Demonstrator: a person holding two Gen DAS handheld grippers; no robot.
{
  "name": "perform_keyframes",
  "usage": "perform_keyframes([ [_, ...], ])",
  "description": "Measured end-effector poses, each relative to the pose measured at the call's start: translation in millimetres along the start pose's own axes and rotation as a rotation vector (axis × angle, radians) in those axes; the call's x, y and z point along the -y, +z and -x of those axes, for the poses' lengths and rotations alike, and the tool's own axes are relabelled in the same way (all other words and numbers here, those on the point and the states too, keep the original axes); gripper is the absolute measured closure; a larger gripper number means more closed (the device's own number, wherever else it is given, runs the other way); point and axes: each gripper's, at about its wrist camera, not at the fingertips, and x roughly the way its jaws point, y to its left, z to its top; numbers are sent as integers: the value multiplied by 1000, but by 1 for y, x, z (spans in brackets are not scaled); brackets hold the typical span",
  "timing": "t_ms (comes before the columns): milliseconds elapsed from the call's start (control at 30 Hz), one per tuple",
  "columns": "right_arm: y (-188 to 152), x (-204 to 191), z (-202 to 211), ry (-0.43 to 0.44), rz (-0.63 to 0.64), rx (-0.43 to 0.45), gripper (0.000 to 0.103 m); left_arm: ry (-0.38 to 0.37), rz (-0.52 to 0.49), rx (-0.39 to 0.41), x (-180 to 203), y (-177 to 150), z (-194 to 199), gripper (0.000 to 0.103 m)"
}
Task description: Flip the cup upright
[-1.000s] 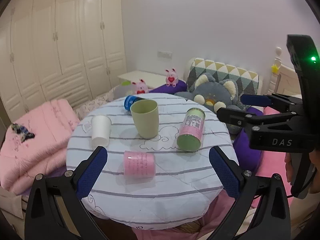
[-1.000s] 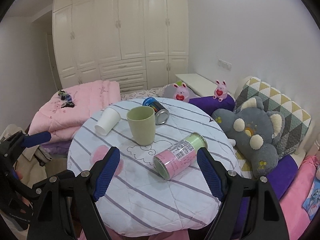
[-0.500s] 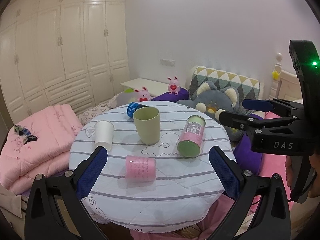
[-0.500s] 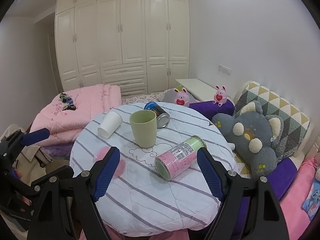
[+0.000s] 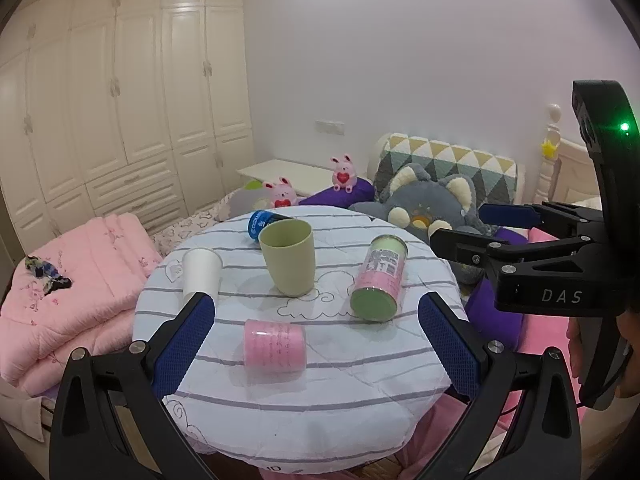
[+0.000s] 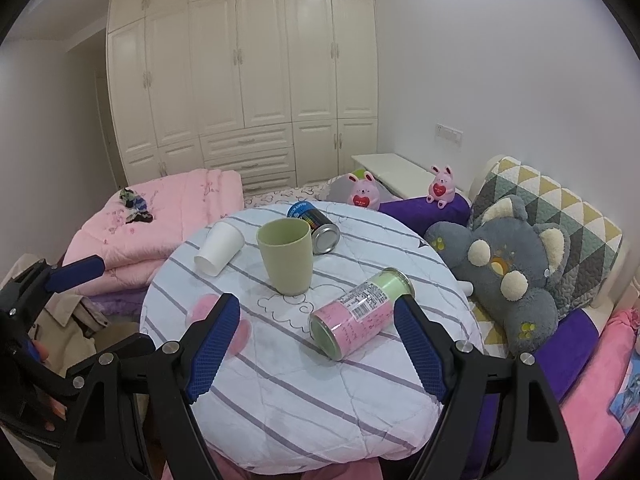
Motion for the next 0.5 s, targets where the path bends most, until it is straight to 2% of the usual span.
perform_keyframes([
  [233,2,0,3,-2,0,37,22,34,33,59,1,4,2,0],
  [500,9,7,4,-5,-10,72,22,65,69,61,3,16,-3,0],
])
